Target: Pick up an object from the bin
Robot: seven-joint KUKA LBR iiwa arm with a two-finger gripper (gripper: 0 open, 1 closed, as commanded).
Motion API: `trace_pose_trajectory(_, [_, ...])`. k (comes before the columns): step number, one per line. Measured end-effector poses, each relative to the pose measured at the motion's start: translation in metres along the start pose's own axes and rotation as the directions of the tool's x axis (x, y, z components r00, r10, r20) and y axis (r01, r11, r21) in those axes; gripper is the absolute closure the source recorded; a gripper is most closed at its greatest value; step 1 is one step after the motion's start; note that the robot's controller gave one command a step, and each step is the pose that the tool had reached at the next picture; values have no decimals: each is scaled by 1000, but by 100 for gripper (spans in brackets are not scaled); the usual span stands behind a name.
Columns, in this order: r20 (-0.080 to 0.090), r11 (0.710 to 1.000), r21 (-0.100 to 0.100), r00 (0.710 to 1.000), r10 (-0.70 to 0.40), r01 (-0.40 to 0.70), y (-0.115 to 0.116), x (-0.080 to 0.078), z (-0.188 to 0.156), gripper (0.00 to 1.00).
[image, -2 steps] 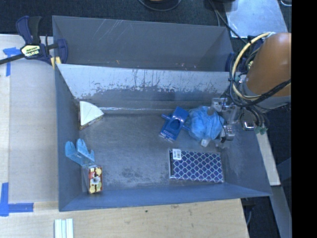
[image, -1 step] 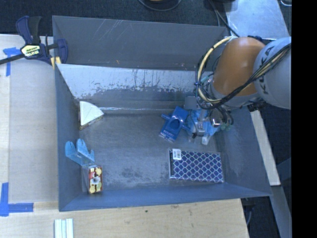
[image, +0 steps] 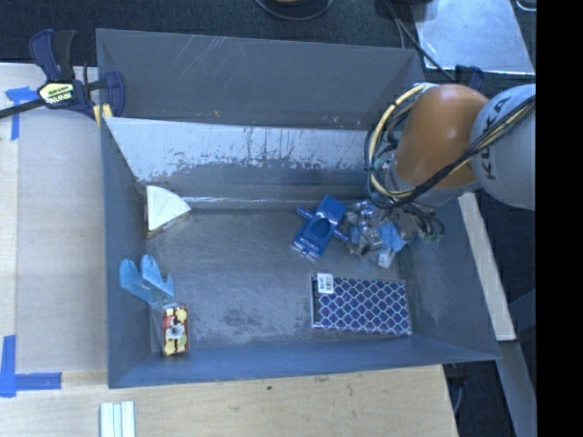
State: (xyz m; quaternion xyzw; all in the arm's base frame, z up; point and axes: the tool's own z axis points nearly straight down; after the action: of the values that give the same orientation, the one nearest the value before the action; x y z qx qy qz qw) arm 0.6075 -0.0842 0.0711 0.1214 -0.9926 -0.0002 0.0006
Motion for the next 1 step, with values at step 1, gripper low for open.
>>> trace_pose_trajectory(1, [0,1000,0,1000,-1,1,0,0,0,100])
